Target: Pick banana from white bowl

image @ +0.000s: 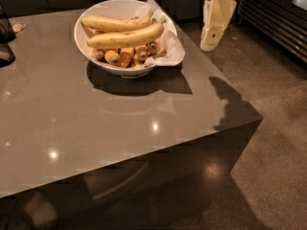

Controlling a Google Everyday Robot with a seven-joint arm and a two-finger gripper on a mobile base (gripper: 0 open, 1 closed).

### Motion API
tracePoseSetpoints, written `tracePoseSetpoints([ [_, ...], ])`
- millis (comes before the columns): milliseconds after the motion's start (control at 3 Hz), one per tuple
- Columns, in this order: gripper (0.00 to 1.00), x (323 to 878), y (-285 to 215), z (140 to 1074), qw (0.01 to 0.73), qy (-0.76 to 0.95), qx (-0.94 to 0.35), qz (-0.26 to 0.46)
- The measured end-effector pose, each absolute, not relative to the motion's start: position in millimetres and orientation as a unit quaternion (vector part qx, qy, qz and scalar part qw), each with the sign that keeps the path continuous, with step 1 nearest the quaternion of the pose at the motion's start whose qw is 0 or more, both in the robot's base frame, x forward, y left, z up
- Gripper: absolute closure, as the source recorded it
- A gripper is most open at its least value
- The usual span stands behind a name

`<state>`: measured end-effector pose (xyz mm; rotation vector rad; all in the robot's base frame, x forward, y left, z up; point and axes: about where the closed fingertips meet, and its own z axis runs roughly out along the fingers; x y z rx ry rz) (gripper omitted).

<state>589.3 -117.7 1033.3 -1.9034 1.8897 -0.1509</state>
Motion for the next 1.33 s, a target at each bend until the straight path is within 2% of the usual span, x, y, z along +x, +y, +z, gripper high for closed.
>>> tracePoseSetpoints([
  [333, 0.0, 598, -116, 1029, 0.232, 0.687, -0.687, -0.04],
  [667, 0.0, 617, -93, 1024, 0.229, 0.674, -0.702, -0.025],
  [1000, 0.09, 637, -66, 1016, 0.219, 0.656, -0.722, -0.013],
  [1333, 0.14, 653, -44, 1009, 0.214, 0.643, -0.735, -0.006],
])
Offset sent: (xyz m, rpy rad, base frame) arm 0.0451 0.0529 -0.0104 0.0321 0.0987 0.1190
